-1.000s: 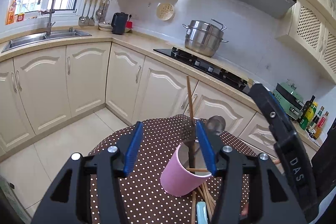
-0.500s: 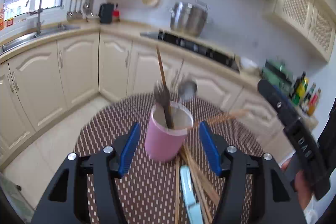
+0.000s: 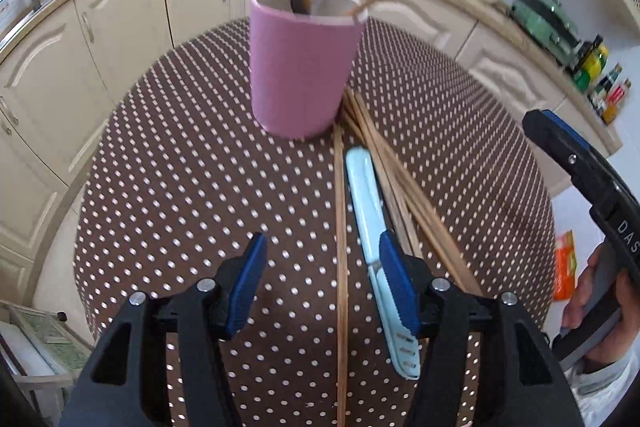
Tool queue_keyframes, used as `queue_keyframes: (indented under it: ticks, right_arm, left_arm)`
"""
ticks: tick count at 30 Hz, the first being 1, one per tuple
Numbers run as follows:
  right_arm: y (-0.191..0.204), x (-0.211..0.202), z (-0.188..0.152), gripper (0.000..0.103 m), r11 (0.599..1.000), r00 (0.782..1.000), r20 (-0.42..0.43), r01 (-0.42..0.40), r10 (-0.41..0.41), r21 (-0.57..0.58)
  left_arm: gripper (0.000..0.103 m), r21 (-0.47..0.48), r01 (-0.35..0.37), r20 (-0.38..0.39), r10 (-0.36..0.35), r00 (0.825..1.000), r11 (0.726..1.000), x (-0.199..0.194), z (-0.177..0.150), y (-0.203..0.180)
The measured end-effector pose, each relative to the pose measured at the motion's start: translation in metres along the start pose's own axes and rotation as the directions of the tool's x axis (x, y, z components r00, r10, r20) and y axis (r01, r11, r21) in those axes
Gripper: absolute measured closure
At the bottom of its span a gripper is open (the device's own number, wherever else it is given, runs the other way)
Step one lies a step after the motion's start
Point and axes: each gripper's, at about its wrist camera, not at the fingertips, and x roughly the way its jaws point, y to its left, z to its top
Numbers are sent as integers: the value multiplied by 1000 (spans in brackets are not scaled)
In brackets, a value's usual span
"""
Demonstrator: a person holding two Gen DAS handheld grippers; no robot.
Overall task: Organize utensils
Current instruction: 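Grasp a wooden chopstick from the pile with the left gripper, then grasp another chopstick with the right gripper while the left lifts its chopstick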
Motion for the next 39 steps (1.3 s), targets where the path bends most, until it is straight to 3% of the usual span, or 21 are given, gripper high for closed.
queue_keyframes:
  ticks: [5,11,17,23,27,33,39]
  right_arm:
    - [-8,11,-17,42,999,995,-100,-17,20,31]
    - [-14,19,-27,42,999,987,-160,-27,34,46]
    - [-15,28,-31,42,998,976,-212,-38,46,41]
    - [-12,49,-31,43,997,945,-319,-69,72,22]
    - [-7,62,-33,68,994,915,-390,-107,105,18]
    - [3,81,-32,74,988,876,-460,-150,144,25]
    - [7,90,-28,80,992,864,-492,-125,108,-1]
  left_arm:
    - [60,14,-6,-52,7,999,1000,21,-6,-7]
    - [76,14,-13,-89,14,996,1000,39,-7,-11]
    - [97,8,-24,-89,24,996,1000,51,-3,-15]
    - [97,-13,-1,-81,0,997,1000,50,-6,-9]
    - [97,-23,4,-77,-6,997,1000,40,-18,-2]
    - [97,-50,6,-64,-10,998,999,23,-36,14]
    - [97,-83,-16,-53,11,999,996,10,-44,34]
